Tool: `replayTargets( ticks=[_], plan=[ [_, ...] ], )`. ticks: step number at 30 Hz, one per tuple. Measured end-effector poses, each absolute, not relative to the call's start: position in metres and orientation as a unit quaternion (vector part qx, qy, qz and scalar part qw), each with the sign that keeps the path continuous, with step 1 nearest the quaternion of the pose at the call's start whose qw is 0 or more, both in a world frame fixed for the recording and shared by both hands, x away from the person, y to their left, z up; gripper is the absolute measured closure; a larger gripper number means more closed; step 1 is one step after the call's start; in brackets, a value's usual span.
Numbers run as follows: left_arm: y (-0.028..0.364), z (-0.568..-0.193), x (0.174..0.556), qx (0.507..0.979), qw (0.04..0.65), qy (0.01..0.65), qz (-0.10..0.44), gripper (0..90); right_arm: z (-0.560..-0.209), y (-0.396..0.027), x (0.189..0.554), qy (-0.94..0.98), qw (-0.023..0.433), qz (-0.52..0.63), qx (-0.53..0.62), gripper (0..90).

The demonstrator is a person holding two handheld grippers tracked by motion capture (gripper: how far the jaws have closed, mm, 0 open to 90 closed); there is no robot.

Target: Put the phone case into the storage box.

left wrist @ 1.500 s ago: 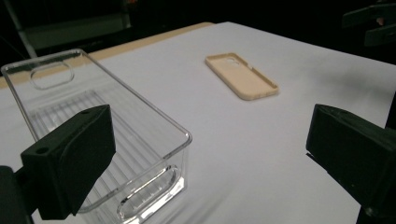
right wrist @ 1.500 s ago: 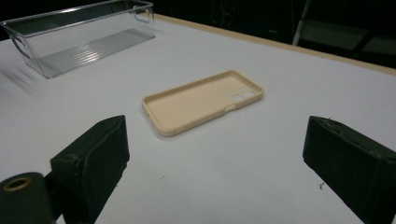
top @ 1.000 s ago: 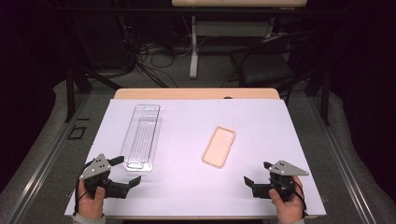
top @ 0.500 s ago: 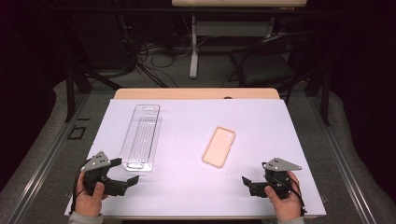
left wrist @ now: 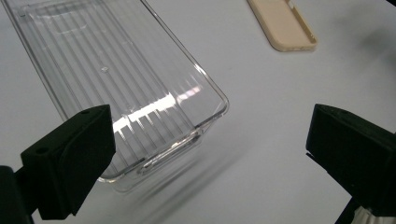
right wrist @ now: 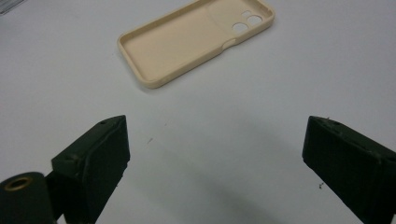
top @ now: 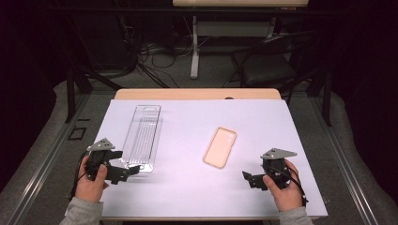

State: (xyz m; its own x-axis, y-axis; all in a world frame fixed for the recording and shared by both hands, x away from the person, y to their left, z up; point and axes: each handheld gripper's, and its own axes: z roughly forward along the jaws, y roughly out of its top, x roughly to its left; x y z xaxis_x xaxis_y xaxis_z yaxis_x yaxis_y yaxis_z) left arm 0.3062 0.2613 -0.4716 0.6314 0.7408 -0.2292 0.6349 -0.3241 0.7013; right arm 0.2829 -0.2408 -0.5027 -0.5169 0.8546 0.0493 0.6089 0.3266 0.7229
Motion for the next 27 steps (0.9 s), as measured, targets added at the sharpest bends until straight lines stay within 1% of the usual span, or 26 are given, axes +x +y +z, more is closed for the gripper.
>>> replayTargets(
  ticks=[6, 11, 17, 23, 27],
  plan=[
    [0.255, -0.464, 0.322, 0.813, 0.397, 0.422, 0.057, 1.3, -0.497, -0.239, 0.298, 0.797, 0.166, 0.351, 0.463, 6.9],
    [0.247, -0.457, 0.336, 0.815, 0.402, 0.413, 0.057, 0.6, -0.493, -0.235, 0.311, 0.799, 0.158, 0.349, 0.464, 4.7],
    [0.237, -0.450, 0.353, 0.815, 0.396, 0.418, 0.057, 0.6, -0.487, -0.232, 0.324, 0.802, 0.153, 0.351, 0.458, 1.7],
    [0.231, -0.444, 0.369, 0.816, 0.386, 0.427, 0.056, 0.6, -0.482, -0.230, 0.338, 0.799, 0.134, 0.362, 0.462, 2.8],
    [0.227, -0.439, 0.376, 0.812, 0.386, 0.433, 0.058, 0.7, -0.478, -0.228, 0.345, 0.799, 0.133, 0.360, 0.462, 3.8]
  ],
)
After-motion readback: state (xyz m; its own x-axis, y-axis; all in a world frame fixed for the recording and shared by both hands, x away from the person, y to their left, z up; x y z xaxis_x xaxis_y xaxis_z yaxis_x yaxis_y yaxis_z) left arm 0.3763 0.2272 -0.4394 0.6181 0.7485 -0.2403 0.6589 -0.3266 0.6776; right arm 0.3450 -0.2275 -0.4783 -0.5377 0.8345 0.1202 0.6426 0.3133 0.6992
